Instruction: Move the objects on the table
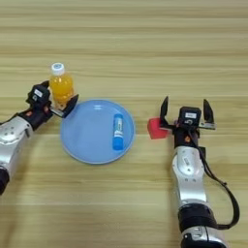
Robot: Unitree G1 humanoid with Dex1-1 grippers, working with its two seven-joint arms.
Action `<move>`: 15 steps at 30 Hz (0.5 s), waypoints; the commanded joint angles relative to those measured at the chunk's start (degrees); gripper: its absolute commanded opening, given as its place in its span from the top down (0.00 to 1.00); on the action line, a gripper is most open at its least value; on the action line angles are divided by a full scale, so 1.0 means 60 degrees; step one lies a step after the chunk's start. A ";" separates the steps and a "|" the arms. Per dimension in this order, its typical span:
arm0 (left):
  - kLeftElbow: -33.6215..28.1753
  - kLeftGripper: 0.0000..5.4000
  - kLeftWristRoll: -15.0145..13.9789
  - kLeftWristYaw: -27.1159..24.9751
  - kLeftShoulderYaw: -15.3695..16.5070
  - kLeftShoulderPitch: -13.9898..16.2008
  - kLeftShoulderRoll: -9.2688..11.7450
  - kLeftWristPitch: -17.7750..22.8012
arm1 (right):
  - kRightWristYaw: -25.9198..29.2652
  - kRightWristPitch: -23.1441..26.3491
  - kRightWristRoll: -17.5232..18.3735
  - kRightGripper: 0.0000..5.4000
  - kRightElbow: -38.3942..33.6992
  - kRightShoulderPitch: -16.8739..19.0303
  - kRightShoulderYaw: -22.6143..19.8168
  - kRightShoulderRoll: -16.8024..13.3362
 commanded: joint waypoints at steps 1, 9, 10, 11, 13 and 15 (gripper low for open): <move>0.0633 0.00 0.0193 0.0145 0.0067 -0.0513 -0.0032 -0.0244 | -0.0093 0.0144 -0.0038 0.00 -0.0132 -0.0114 0.0020 0.0066; 0.1638 0.00 0.0412 0.0452 0.0134 -0.0996 -0.0095 -0.0629 | -0.0106 0.0148 -0.0051 0.00 -0.0145 -0.0102 0.0029 0.0081; 0.1706 0.00 0.0415 0.0473 0.0146 -0.1032 -0.0096 -0.0662 | -0.0104 0.0151 -0.0052 0.00 -0.0152 -0.0097 0.0030 0.0082; 0.1765 0.00 0.0415 0.0492 0.0159 -0.1063 -0.0096 -0.0690 | -0.0103 0.0153 -0.0053 0.00 -0.0157 -0.0094 0.0031 0.0083; 0.1862 0.00 0.0427 0.0560 0.0179 -0.1108 -0.0093 -0.0753 | -0.0101 0.0159 -0.0052 0.00 -0.0166 -0.0088 0.0032 0.0083; 0.1938 0.00 0.0410 0.0575 0.0207 -0.1138 -0.0101 -0.0799 | -0.0099 0.0162 -0.0051 0.00 -0.0171 -0.0084 0.0032 0.0083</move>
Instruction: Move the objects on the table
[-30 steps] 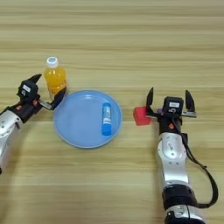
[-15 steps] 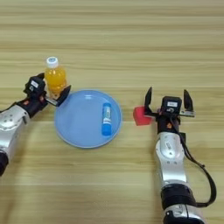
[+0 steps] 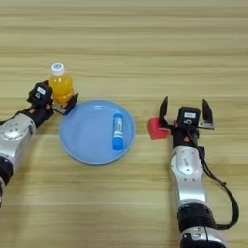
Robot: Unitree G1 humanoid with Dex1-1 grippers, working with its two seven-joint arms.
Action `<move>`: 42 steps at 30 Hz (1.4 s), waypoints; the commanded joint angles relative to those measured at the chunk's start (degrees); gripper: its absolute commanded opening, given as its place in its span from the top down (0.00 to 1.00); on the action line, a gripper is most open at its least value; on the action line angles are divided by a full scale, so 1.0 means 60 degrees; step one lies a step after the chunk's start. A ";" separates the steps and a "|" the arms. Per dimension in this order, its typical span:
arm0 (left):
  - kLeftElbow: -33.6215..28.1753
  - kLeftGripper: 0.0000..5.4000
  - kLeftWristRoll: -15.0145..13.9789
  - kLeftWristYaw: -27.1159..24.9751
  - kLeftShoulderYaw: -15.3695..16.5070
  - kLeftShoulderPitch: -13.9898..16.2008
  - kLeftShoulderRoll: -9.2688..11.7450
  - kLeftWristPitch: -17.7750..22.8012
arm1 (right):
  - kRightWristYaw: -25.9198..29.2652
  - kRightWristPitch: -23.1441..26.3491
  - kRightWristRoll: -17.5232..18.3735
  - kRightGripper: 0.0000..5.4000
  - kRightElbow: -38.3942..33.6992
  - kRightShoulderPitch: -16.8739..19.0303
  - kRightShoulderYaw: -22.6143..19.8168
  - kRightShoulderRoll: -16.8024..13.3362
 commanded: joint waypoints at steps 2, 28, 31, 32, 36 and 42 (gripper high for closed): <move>0.0245 0.00 0.0135 0.0104 0.0078 -0.0314 -0.0016 -0.0196 | -0.0087 0.0160 -0.0032 0.00 -0.0161 -0.0085 0.0011 0.0051; 0.0128 0.28 -0.0138 -0.0207 0.0543 -0.0391 -0.0210 -0.0734 | -0.0100 0.0158 -0.0043 0.00 -0.0131 -0.0102 0.0012 0.0056; 0.0176 0.34 -0.0138 -0.0192 0.0611 -0.0426 -0.0199 -0.0718 | -0.0103 0.0160 -0.0049 0.00 -0.0132 -0.0105 0.0013 0.0058; 0.0182 0.35 -0.0133 -0.0194 0.0629 -0.0432 -0.0198 -0.0717 | -0.0105 0.0159 -0.0051 0.00 -0.0131 -0.0106 0.0012 0.0059; 0.0155 0.36 -0.0136 -0.0222 0.0701 -0.0485 -0.0177 -0.0713 | -0.0109 0.0152 -0.0056 0.00 -0.0107 -0.0119 0.0011 0.0057; 0.0038 0.36 -0.0179 -0.0196 0.0858 -0.0729 -0.0115 -0.0722 | -0.0145 0.0111 -0.0140 0.00 -0.0103 -0.0132 0.0100 0.0045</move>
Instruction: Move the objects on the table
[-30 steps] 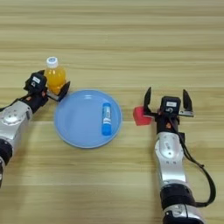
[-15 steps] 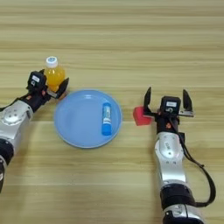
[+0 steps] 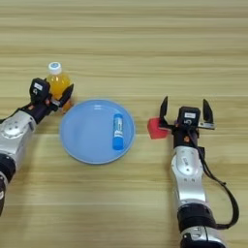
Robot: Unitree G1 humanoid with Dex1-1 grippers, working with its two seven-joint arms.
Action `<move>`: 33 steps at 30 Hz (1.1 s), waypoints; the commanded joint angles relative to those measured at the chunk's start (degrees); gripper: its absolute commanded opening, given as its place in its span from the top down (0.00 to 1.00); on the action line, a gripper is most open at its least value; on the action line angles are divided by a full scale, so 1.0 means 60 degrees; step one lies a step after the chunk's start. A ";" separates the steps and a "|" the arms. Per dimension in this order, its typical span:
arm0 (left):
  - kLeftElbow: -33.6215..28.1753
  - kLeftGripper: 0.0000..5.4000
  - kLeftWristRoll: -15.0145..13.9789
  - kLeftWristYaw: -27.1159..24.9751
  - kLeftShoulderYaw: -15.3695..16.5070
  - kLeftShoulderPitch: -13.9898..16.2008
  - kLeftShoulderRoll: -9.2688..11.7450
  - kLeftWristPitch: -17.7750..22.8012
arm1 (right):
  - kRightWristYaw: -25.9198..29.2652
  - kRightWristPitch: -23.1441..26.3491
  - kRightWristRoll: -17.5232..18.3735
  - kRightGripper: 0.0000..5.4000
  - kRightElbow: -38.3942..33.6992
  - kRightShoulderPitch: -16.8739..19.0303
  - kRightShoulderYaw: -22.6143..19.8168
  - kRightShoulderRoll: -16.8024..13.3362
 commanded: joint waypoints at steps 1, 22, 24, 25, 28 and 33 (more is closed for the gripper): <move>-0.0178 0.36 -0.0139 0.0023 0.0150 -0.0615 0.0121 -0.0081 | -0.0021 0.0091 -0.0155 0.00 -0.0125 -0.0122 0.0131 0.0040; -0.1454 0.36 -0.0171 -0.0055 0.0121 -0.0431 0.0045 -0.0394 | 0.1347 0.0985 -0.0612 0.00 -0.3155 0.0795 0.1998 0.0532; -0.1935 0.36 -0.0294 -0.0242 0.0065 -0.0257 -0.0015 -0.0218 | 0.1545 0.1261 -0.0641 0.00 -0.3604 0.0951 0.2267 0.0606; -0.2215 0.36 -0.0361 -0.0347 0.0041 -0.0155 -0.0044 -0.0095 | 0.1627 0.1408 -0.0657 0.00 -0.3820 0.1020 0.2380 0.0628; -0.3297 0.36 -0.0694 -0.0793 -0.0117 0.0244 -0.0155 0.0431 | 0.1979 0.1848 -0.0627 0.00 -0.4306 0.1190 0.2702 0.0690; -0.5286 0.36 -0.1126 -0.1329 -0.0501 0.0981 -0.0241 0.1634 | 0.2353 0.2312 -0.0677 0.00 -0.4714 0.1339 0.3055 0.0704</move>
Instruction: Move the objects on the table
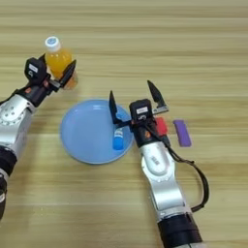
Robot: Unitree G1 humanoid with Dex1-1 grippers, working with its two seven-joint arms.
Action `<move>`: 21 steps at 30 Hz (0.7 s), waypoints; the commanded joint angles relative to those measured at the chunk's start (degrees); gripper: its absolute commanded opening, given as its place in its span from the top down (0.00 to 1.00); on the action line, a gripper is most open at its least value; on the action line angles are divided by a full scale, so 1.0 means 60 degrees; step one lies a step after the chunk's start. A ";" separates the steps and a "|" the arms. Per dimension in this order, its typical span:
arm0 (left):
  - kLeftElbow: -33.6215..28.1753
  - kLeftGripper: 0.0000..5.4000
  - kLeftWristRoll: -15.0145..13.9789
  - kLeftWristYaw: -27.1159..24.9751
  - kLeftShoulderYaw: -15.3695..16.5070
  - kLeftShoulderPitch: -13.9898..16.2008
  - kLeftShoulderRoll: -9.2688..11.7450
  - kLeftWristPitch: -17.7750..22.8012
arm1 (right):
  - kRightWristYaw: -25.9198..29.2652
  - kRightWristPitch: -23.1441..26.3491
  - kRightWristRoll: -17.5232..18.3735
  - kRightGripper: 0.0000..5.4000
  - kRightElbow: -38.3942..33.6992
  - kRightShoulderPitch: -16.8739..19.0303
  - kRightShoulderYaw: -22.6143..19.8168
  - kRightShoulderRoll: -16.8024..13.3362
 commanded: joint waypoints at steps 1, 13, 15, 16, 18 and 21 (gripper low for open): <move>-0.1864 0.36 -0.0439 -0.0458 -0.0379 0.0524 -0.0039 0.1059 | 0.0342 0.0501 -0.0012 0.00 -0.0426 0.0172 0.0309 0.0052; -0.3720 0.36 -0.0424 -0.1109 -0.1263 0.1520 0.0044 0.2206 | 0.1132 0.1516 0.0023 0.00 -0.1322 0.0556 0.1306 0.0262; -0.3752 0.36 -0.0387 -0.1142 -0.1358 0.1605 0.0008 0.2229 | 0.1209 0.1604 0.0049 0.00 -0.1378 0.0594 0.1445 0.0296; -0.3743 0.36 -0.0371 -0.1137 -0.1394 0.1633 -0.0006 0.2216 | 0.1233 0.1637 0.0058 0.00 -0.1427 0.0620 0.1511 0.0321; -0.3730 0.36 -0.0351 -0.1138 -0.1481 0.1688 -0.0039 0.2204 | 0.1248 0.1676 0.0033 0.00 -0.1533 0.0658 0.1602 0.0364; -0.3798 0.36 -0.0350 -0.1165 -0.1617 0.1811 -0.0079 0.2214 | 0.1238 0.1686 0.0033 0.00 -0.1559 0.0665 0.1620 0.0373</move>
